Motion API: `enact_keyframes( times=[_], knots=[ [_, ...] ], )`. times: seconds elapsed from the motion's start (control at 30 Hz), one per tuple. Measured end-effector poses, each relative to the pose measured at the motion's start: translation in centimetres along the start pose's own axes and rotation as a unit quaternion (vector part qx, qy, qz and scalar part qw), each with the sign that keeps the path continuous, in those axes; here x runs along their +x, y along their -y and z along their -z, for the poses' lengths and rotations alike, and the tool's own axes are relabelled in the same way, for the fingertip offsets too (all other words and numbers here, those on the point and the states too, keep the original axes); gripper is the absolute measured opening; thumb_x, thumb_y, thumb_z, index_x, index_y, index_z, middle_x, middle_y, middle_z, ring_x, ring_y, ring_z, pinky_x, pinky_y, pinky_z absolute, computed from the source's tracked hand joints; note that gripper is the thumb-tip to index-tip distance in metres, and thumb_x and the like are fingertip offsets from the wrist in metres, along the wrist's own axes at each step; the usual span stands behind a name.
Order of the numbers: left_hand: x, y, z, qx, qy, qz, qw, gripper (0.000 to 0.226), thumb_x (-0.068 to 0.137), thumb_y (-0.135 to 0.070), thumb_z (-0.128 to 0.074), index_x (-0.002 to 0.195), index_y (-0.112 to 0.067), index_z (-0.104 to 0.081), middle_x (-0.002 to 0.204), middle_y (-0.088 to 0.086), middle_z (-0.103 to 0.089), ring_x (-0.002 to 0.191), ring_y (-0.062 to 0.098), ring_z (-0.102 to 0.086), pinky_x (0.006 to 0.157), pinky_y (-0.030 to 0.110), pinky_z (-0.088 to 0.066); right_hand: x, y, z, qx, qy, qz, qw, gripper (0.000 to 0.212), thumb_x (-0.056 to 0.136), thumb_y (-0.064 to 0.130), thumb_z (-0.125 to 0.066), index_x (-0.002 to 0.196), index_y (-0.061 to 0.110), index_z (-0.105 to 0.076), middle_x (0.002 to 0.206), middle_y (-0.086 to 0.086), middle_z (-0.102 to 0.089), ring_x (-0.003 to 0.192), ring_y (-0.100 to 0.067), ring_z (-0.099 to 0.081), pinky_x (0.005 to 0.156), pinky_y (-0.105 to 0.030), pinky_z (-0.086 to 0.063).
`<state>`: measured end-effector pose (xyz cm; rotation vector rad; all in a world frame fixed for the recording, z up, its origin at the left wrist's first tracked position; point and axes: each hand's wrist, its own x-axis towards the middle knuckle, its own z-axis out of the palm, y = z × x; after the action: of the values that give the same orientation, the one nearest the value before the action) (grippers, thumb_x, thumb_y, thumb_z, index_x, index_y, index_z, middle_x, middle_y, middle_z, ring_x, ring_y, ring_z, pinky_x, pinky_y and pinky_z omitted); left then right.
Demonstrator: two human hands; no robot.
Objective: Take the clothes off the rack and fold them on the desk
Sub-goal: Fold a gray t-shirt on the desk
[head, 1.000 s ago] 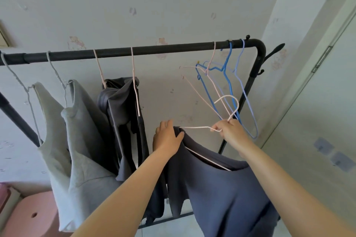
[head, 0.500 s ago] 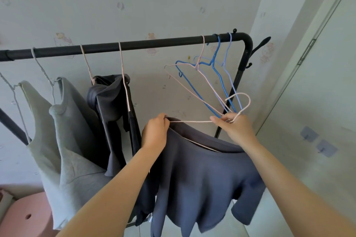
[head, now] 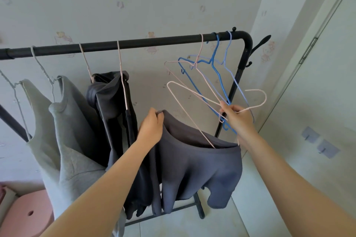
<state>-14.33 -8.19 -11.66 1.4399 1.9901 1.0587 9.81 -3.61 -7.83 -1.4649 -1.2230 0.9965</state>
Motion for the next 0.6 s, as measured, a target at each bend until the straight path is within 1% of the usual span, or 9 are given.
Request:
enact_keyframes(
  times=[0.07, 0.13, 0.27, 0.33, 0.4, 0.43, 0.47, 0.53, 0.6],
  knots=[
    [-0.2, -0.7, -0.2, 0.001, 0.02, -0.023, 1.0, 0.026, 0.103, -0.03, -0.035, 0.09, -0.008, -0.042, 0.068, 0.003, -0.046, 0.059, 0.019, -0.043, 0.055, 0.034, -0.033, 0.3, 1.4, -1.0, 0.004, 0.009, 0.033, 0.999, 0.04, 0.089, 0.039, -0.065, 0.093, 0.0, -0.068, 0.06, 0.007, -0.062, 0.058, -0.015, -0.044, 0.044, -0.011, -0.035],
    [-0.5, -1.4, -0.4, 0.008, 0.035, -0.03, 0.999, 0.025, 0.103, -0.03, -0.034, 0.088, -0.011, -0.041, 0.066, 0.003, -0.045, 0.057, 0.018, -0.041, 0.052, 0.032, -0.031, 0.7, 3.0, -2.3, -0.002, 0.023, 0.07, 0.997, 0.034, 0.092, 0.036, -0.062, 0.097, 0.003, -0.067, 0.069, -0.008, -0.052, 0.055, -0.014, -0.04, 0.043, -0.015, -0.034],
    [-1.1, -2.4, -0.7, 0.022, 0.055, -0.039, 0.997, 0.023, 0.104, -0.029, -0.034, 0.084, -0.017, -0.037, 0.066, 0.0, -0.045, 0.055, 0.016, -0.04, 0.049, 0.031, -0.027, 2.0, 5.6, -4.7, -0.077, 0.066, 0.163, 0.981, 0.013, 0.098, 0.023, -0.054, 0.096, 0.013, -0.062, 0.07, 0.002, -0.055, 0.061, -0.009, -0.048, 0.058, -0.019, -0.04],
    [-1.3, -2.6, -0.5, 0.022, 0.054, -0.038, 0.998, 0.022, 0.103, -0.029, -0.034, 0.085, -0.018, -0.039, 0.064, -0.001, -0.044, 0.053, 0.015, -0.038, 0.048, 0.03, -0.027, 2.7, 6.9, -5.8, -0.136, 0.095, 0.196, 0.966, 0.017, 0.099, 0.017, -0.047, 0.108, 0.015, -0.062, 0.077, 0.0, -0.059, 0.063, -0.008, -0.05, 0.058, -0.02, -0.038],
    [-1.5, -2.8, -0.1, 0.022, 0.056, -0.036, 0.998, 0.022, 0.103, -0.029, -0.033, 0.088, -0.015, -0.041, 0.063, -0.001, -0.042, 0.051, 0.014, -0.035, 0.048, 0.028, -0.027, 3.2, 8.3, -6.8, -0.174, 0.122, 0.211, 0.954, 0.033, 0.099, 0.012, -0.04, 0.128, 0.013, -0.056, 0.11, -0.006, -0.065, 0.09, -0.015, -0.059, 0.073, -0.021, -0.042],
    [-1.5, -3.0, 0.1, 0.024, 0.055, -0.035, 0.998, 0.023, 0.103, -0.03, -0.033, 0.089, -0.014, -0.042, 0.063, -0.001, -0.042, 0.051, 0.014, -0.035, 0.048, 0.027, -0.028, 3.5, 9.1, -7.5, -0.179, 0.135, 0.215, 0.951, 0.038, 0.099, 0.01, -0.038, 0.135, 0.011, -0.051, 0.125, -0.008, -0.06, 0.108, -0.019, -0.057, 0.084, -0.024, -0.042],
    [-1.6, -3.1, 0.2, 0.026, 0.054, -0.036, 0.998, 0.023, 0.103, -0.03, -0.034, 0.089, -0.013, -0.042, 0.063, -0.001, -0.042, 0.051, 0.014, -0.034, 0.048, 0.027, -0.028, 3.6, 10.0, -8.1, -0.179, 0.143, 0.218, 0.949, 0.04, 0.099, 0.009, -0.037, 0.138, 0.009, -0.047, 0.131, -0.008, -0.057, 0.118, -0.022, -0.053, 0.092, -0.028, -0.04],
    [-1.7, -3.2, 0.6, 0.028, 0.051, -0.041, 0.997, 0.023, 0.103, -0.03, -0.035, 0.089, -0.013, -0.043, 0.064, -0.001, -0.042, 0.052, 0.014, -0.035, 0.05, 0.029, -0.029, 4.1, 11.5, -9.3, -0.168, 0.145, 0.231, 0.947, 0.037, 0.099, 0.007, -0.034, 0.134, 0.004, -0.046, 0.123, -0.01, -0.06, 0.111, -0.024, -0.056, 0.091, -0.034, -0.044],
    [-1.9, -3.1, 0.9, 0.028, 0.047, -0.041, 0.998, 0.023, 0.103, -0.03, -0.036, 0.085, -0.017, -0.04, 0.063, -0.002, -0.041, 0.052, 0.014, -0.034, 0.05, 0.029, -0.029, 5.0, 12.6, -10.6, -0.145, 0.139, 0.236, 0.951, 0.037, 0.1, 0.006, -0.031, 0.133, 0.004, -0.046, 0.114, -0.008, -0.063, 0.089, -0.018, -0.06, 0.08, -0.032, -0.05]
  ],
)
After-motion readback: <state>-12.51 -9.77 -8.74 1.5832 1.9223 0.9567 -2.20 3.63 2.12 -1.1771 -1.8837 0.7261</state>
